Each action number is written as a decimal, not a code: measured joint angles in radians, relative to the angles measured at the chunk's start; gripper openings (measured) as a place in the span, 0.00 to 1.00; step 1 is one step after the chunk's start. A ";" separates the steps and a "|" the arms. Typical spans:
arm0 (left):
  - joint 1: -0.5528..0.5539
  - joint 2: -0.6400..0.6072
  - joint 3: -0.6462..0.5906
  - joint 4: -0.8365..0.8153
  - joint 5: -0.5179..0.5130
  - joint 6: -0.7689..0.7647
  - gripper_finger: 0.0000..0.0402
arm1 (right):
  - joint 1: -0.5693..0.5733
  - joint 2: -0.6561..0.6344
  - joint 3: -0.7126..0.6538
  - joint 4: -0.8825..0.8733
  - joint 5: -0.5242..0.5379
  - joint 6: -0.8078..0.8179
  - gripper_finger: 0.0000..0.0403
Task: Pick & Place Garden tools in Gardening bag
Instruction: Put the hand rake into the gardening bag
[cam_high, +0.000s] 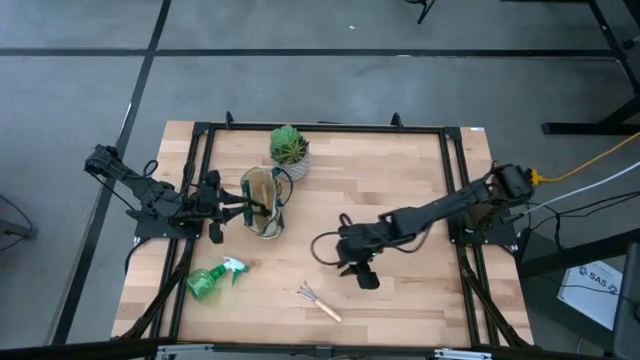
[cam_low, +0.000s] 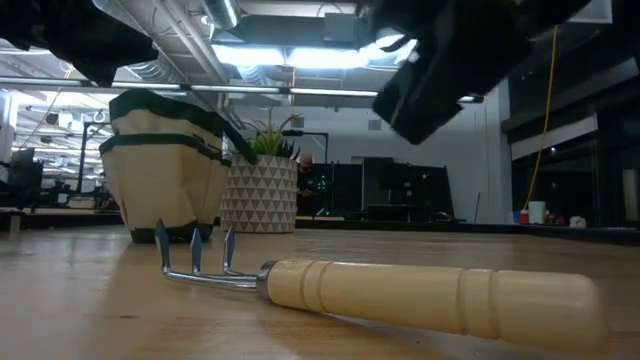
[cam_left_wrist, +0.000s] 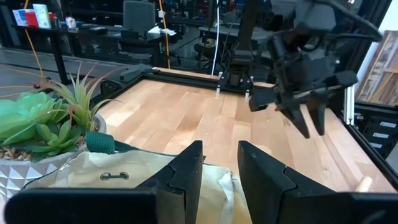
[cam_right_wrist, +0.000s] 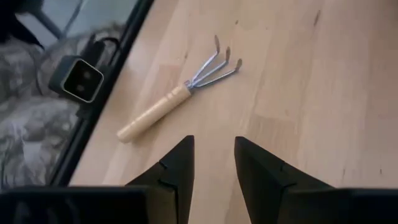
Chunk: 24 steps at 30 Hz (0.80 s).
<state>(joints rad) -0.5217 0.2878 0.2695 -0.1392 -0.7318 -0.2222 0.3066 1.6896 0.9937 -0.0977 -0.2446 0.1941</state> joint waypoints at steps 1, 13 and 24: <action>0.000 0.000 0.000 0.002 0.000 0.000 0.24 | 0.005 -0.021 -0.036 0.039 0.019 0.015 0.29; 0.000 0.000 0.000 0.001 0.001 0.000 0.24 | 0.027 -0.105 -0.216 0.263 0.268 0.158 0.29; 0.000 0.000 0.000 0.001 0.001 0.000 0.24 | 0.029 -0.105 -0.216 0.268 0.270 0.155 0.29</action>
<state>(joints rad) -0.5220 0.2878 0.2695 -0.1386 -0.7309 -0.2222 0.3355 1.5848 0.7776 0.1703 0.0257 0.3490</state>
